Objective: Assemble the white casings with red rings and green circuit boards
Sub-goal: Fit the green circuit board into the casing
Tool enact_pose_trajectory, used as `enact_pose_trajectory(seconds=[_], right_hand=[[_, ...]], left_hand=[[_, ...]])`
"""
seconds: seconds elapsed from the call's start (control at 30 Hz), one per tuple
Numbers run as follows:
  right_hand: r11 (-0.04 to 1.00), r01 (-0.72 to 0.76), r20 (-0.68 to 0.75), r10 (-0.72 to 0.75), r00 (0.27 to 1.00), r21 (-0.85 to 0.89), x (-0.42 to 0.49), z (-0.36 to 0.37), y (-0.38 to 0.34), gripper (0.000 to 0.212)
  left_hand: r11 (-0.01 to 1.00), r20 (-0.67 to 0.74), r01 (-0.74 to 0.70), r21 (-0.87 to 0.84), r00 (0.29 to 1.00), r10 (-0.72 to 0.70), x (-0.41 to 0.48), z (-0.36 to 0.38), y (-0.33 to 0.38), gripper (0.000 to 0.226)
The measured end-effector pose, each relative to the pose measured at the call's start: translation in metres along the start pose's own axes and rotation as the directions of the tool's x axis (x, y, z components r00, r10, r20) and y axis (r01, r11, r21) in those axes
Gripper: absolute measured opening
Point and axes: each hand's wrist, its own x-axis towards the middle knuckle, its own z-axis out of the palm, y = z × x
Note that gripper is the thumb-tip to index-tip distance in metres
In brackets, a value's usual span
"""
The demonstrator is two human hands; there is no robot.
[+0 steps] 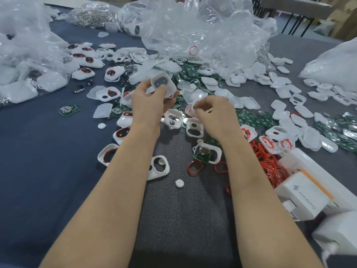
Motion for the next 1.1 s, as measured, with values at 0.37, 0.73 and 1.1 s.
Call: enact_pose_trajectory(seconds=[0.37, 0.73, 1.1], right_hand=[[0.866, -0.010, 0.086, 0.062, 0.994, -0.499, -0.003, 0.026, -0.012, 0.047], [0.965, -0.160, 0.115, 0.139, 0.984, 0.207, 0.004, 0.000, 0.003, 0.018], [0.725, -0.100, 0.013, 0.124, 0.992, 0.682, 0.008, -0.014, 0.013, 0.021]], left_hand=[[0.994, 0.023, 0.041, 0.097, 0.999, -0.044, 0.001, 0.001, -0.004, 0.020], [0.994, 0.034, 0.036, 0.104, 0.999, -0.040, 0.000, 0.000, -0.003, 0.020], [0.969, 0.147, 0.095, 0.227, 0.980, -0.130, -0.003, 0.004, -0.009, 0.007]])
